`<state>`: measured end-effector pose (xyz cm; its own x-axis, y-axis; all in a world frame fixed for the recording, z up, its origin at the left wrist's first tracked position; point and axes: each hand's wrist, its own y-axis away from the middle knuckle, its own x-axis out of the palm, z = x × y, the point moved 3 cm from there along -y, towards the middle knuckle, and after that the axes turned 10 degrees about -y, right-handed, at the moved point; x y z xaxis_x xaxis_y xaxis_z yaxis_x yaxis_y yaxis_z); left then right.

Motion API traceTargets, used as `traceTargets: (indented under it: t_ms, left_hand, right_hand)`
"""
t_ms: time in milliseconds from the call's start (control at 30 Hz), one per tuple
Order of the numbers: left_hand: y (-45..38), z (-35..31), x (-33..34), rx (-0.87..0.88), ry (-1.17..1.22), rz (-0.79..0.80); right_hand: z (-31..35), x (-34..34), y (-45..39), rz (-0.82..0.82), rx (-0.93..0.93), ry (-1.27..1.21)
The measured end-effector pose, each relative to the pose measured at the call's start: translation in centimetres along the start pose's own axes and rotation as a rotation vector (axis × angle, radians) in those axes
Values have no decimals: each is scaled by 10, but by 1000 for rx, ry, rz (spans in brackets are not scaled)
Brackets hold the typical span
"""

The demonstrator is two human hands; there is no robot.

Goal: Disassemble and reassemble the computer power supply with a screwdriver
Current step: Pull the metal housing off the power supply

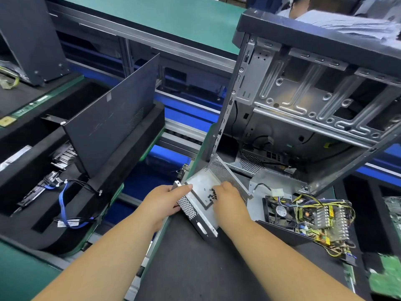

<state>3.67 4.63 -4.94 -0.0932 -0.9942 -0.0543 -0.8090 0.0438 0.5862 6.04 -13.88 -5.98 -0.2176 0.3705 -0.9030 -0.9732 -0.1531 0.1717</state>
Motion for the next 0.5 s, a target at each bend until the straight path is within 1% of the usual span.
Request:
traceTargets:
  t_ms: [100, 267, 367, 500]
  left_hand:
    - [0, 0, 1, 21, 34, -7]
    - [1, -2, 2, 41, 30, 2]
    - [1, -3, 3, 46, 32, -3]
    - [2, -2, 2, 31, 45, -15]
  right_hand:
    - [-1, 1, -2, -7, 5, -44]
    - [-2, 1, -4, -74, 8, -88]
    - [2, 3, -5, -94, -30, -68]
    - [4, 7, -5, -78, -107, -104]
